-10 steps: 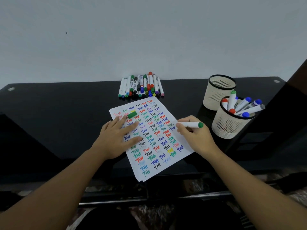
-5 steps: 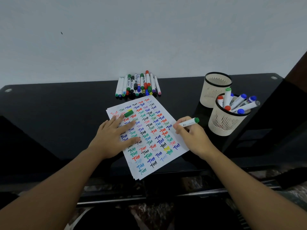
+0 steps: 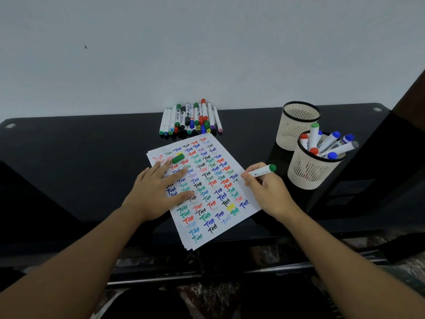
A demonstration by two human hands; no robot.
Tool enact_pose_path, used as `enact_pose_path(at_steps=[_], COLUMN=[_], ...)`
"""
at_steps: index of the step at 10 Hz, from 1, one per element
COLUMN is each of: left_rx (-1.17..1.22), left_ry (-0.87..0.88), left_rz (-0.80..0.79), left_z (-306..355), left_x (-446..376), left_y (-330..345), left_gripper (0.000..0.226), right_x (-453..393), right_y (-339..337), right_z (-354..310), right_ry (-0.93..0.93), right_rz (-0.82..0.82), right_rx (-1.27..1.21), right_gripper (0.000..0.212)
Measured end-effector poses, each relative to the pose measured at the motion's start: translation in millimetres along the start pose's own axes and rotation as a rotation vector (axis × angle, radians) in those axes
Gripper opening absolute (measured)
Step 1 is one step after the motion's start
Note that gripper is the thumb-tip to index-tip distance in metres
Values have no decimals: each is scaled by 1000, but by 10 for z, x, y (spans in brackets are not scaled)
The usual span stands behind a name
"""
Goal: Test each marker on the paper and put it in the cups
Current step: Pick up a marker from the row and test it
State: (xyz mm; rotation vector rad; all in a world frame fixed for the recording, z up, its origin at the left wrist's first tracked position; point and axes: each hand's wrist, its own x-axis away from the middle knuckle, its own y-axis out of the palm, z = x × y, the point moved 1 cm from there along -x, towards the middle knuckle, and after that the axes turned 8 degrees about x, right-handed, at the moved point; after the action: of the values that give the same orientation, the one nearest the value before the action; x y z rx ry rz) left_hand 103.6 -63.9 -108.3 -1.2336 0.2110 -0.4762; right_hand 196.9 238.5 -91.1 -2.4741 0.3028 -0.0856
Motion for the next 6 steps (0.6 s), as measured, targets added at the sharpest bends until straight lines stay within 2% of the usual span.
enact_pose_path(at_steps=[2, 6], left_rx=[4, -6], left_ry=[1, -1], left_rz=[7, 5], left_z=[0, 2], left_x=[5, -1], left_y=[-3, 1], left_gripper=[87, 88], right_x=[-10, -18], right_y=[1, -3], right_z=[12, 49], right_ry=[5, -9], right_rz=[-37, 15], right_rx=[27, 22], right_gripper=[12, 11])
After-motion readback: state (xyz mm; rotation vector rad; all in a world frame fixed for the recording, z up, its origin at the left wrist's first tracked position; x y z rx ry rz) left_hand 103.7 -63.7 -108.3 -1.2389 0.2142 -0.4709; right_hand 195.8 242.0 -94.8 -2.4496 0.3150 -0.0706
